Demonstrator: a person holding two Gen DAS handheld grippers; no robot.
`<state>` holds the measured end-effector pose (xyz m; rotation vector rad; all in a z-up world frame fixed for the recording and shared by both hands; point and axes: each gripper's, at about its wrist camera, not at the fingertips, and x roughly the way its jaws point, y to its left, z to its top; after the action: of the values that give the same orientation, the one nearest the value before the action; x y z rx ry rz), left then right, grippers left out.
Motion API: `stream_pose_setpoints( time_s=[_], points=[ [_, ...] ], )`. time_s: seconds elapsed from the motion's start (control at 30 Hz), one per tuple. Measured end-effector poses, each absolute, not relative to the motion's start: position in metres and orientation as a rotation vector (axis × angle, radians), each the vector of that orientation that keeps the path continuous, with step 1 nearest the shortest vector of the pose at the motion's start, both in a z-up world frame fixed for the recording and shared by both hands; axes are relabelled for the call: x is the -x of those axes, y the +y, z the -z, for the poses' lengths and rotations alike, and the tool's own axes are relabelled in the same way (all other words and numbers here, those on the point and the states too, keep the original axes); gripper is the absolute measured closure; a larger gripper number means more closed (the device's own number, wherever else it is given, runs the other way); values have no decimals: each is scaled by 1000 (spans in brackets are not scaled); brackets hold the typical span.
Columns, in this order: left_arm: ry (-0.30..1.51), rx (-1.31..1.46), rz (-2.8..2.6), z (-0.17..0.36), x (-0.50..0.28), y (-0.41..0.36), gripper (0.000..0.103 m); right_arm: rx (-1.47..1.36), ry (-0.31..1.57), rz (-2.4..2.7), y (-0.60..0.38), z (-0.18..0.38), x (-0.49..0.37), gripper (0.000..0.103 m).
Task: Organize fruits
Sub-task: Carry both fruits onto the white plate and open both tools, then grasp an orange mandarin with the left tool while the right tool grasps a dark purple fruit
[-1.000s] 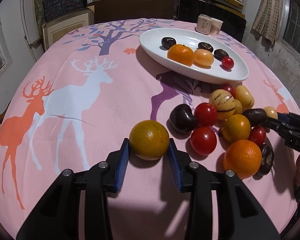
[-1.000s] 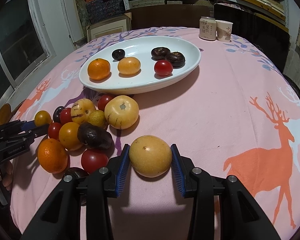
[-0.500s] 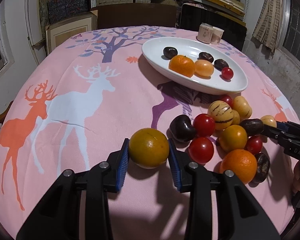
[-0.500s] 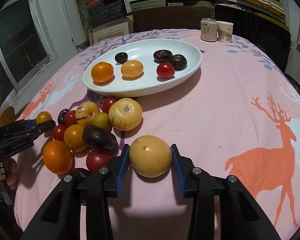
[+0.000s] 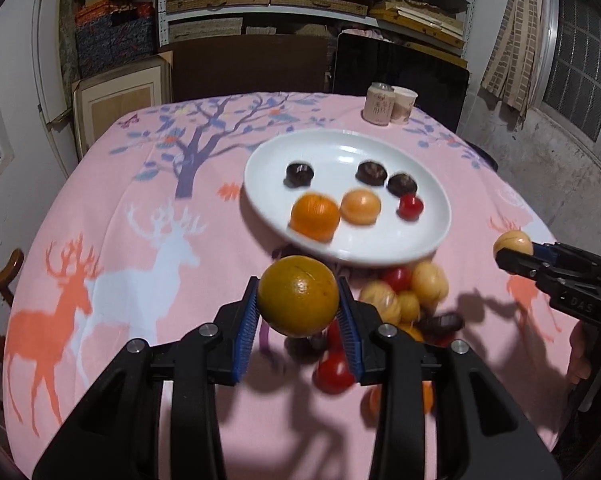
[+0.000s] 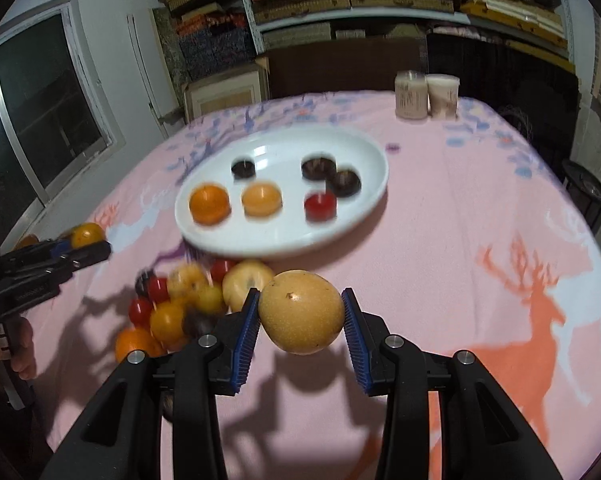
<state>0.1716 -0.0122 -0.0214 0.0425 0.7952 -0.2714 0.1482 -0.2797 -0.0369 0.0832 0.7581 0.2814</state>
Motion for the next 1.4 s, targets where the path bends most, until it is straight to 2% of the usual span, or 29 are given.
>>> stream_pose_setpoints(
  time_s=[0.2,0.43,0.57,0.63,0.77,0.97,1.23,1.4],
  points=[
    [828,-6,248,14,-258,-32,67,-23,702,-268,-259,3,-215,62],
    [912,5,222,47,-326,-46,67,19,797,-228,-234,40,-290,62],
    [965,-1,226,66,-340,-50,67,33,813,-215,-227,55,-302,62],
    [972,12,230,68,-339,-48,58,27,801,-213,-229,55,-300,56],
    [919,39,225,54,-320,-38,40,8,757,-220,-238,42,-274,55],
    [886,6,277,42,-245,-29,34,-98,743,-244,-263,33,-205,46],
    [872,-157,339,64,-121,-37,33,-166,735,-194,-286,65,-118,45],
    [857,-103,352,59,-93,-38,33,-96,712,-141,-279,71,-91,45]
  ],
)
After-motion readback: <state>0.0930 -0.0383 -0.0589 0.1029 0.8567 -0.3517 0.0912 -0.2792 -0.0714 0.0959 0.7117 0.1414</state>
